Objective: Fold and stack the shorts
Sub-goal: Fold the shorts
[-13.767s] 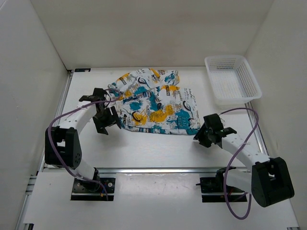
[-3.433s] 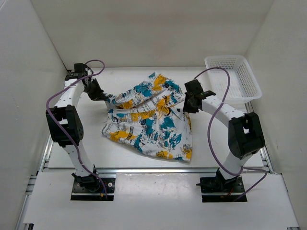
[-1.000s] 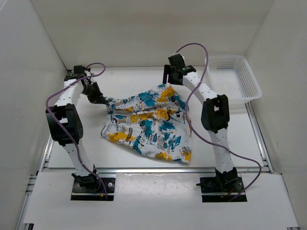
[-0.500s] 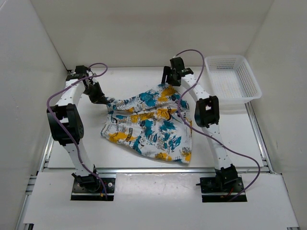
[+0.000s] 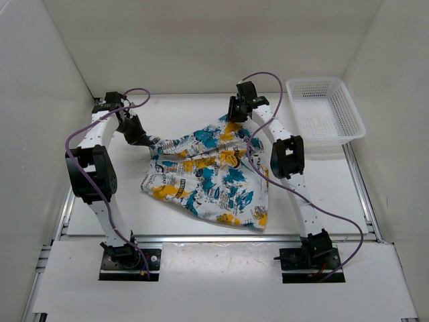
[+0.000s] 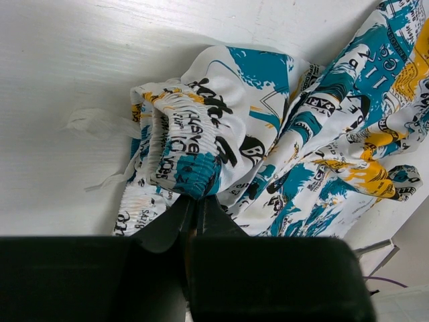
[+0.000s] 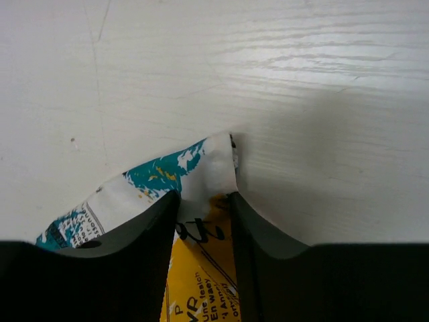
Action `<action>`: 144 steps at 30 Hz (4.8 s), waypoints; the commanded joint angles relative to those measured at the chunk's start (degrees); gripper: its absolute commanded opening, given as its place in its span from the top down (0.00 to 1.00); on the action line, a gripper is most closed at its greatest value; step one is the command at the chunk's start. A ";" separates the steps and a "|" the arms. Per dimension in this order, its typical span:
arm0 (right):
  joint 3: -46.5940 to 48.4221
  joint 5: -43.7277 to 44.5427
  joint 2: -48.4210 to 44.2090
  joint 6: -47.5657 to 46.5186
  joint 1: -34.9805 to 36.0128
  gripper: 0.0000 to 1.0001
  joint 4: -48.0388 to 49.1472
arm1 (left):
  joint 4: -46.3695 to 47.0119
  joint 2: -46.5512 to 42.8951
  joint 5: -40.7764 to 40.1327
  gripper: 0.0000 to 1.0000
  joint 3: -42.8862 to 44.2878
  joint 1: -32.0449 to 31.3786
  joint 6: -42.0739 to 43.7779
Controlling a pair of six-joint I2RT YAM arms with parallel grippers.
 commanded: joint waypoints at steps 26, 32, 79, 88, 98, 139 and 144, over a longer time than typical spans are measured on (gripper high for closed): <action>-28.68 7.91 -40.29 -5.54 -0.95 1.00 10.21 | -4.91 0.55 3.79 0.90 20.15 2.11 -1.21; -52.13 11.85 -57.53 -6.06 0.71 1.00 15.21 | -2.81 -5.59 4.32 0.90 12.25 2.11 -1.21; -86.44 12.50 -67.41 13.72 33.24 1.00 7.66 | 2.29 -12.39 -10.36 0.90 -14.32 0.35 -2.88; -93.82 8.34 -57.83 13.18 31.49 1.00 11.53 | 2.82 3.35 -10.97 0.90 -4.12 -0.80 -3.40; -94.88 12.36 -57.38 11.51 27.18 1.00 5.84 | 3.44 0.75 -11.50 0.90 -12.07 -0.80 -4.72; -78.89 30.04 -76.62 5.80 19.62 0.61 -7.63 | -3.58 -1.19 -28.00 0.80 8.80 -6.95 -7.98; -78.27 30.05 -77.15 5.80 19.62 0.60 -8.16 | -4.48 -14.10 -25.49 0.09 3.20 -3.53 -7.45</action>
